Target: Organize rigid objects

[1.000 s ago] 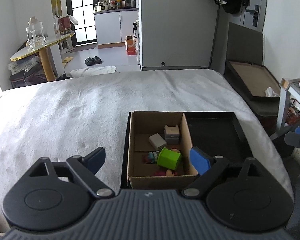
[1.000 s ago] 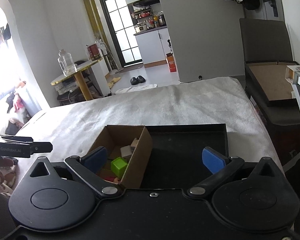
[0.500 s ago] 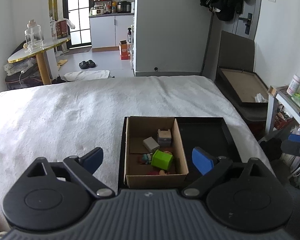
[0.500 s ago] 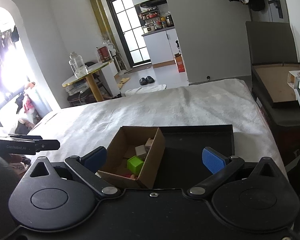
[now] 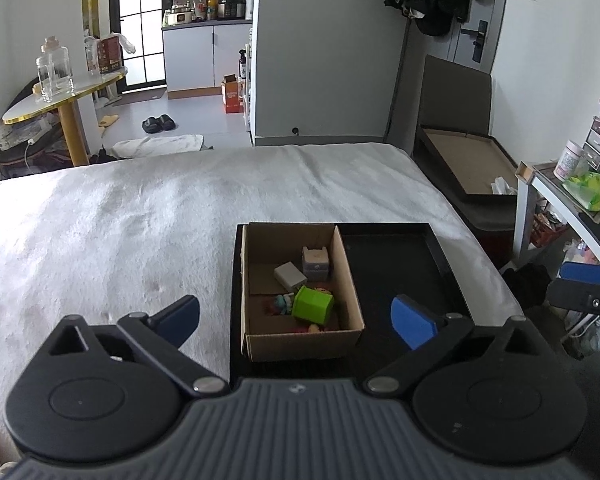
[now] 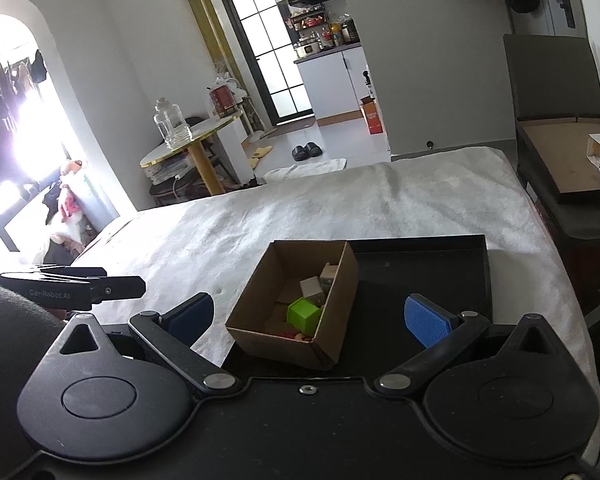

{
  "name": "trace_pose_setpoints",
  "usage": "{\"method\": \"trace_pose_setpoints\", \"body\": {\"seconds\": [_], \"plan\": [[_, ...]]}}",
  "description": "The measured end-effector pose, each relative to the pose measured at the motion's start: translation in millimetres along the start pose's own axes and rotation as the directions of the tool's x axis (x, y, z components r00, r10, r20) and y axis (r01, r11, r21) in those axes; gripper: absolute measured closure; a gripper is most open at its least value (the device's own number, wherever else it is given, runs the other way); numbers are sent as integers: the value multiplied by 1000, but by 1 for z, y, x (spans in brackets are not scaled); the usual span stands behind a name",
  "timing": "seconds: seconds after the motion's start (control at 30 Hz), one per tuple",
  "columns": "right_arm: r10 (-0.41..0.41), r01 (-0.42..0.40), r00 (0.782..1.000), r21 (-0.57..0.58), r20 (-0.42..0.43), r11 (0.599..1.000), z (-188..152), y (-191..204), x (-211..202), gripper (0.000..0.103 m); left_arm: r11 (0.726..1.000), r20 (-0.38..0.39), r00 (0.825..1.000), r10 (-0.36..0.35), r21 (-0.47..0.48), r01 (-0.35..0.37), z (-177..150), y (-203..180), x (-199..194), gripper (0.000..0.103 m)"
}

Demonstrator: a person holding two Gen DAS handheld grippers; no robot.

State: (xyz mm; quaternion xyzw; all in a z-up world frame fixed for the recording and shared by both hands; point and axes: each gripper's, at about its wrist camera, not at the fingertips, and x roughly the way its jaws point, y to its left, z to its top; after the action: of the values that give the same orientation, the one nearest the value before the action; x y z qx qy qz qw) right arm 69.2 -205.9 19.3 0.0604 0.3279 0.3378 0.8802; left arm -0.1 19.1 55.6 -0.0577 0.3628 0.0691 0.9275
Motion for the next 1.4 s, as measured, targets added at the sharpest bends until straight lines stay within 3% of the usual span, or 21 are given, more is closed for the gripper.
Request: {"method": "trace_pose_setpoints", "body": {"seconds": [0.47,0.83,1.4], "plan": [[-11,11,1000,-8,-27,1000,-9,17,-6,0,999,-22,999,-39,9,39,-10,-3,-5,1],[-27,30,997,41,-66,999,-13,13,-8,0,999,-43,998,-38,-3,38,-13,-6,-2,1],[-51,54,994,27,-99,998,-11,17,2,0,998,-79,996,-48,-43,44,-19,-6,8,1]]}}
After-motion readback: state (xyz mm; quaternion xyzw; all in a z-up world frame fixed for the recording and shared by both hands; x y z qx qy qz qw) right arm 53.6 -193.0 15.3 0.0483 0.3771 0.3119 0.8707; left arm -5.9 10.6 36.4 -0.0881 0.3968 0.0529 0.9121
